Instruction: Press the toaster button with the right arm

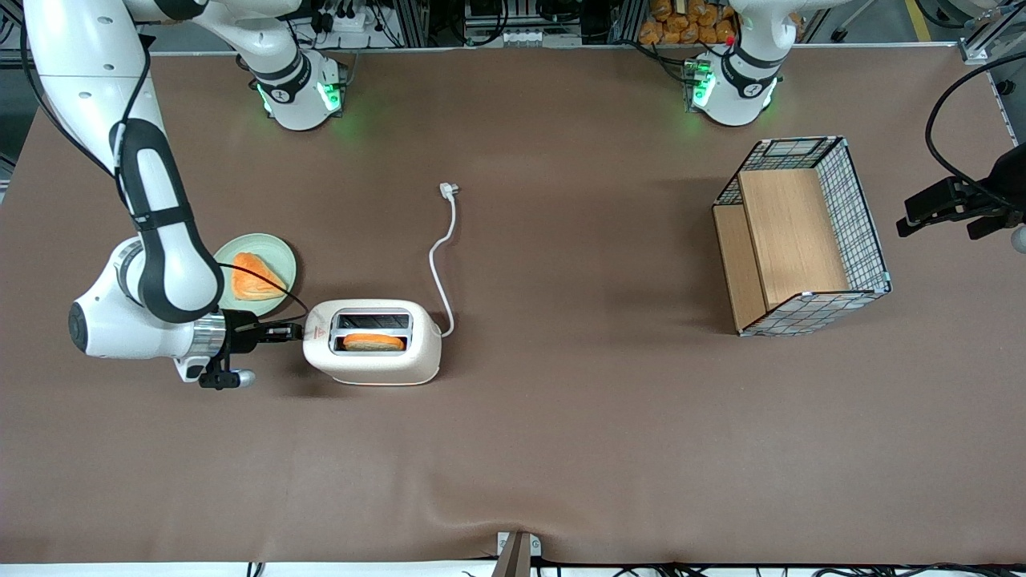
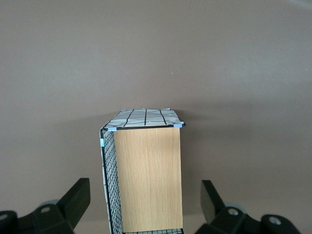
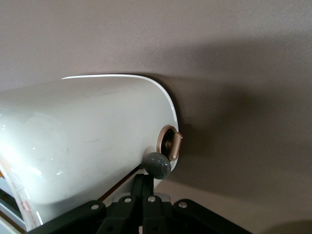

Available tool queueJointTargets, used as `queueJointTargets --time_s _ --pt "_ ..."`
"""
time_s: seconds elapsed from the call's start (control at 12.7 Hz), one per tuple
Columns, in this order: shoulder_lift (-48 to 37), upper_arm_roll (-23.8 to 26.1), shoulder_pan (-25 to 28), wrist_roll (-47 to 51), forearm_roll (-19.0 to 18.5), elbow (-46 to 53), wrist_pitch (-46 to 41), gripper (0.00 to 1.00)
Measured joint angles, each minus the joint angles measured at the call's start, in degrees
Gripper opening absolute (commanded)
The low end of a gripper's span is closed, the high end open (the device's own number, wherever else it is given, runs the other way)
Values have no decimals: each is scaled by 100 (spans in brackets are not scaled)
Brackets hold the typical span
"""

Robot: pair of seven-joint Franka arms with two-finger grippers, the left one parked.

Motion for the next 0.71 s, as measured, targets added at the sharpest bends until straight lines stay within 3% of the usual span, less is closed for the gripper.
queueJointTargets --time_s 0.71 --pt "54 -12 -129 -88 430 -31 -122 0"
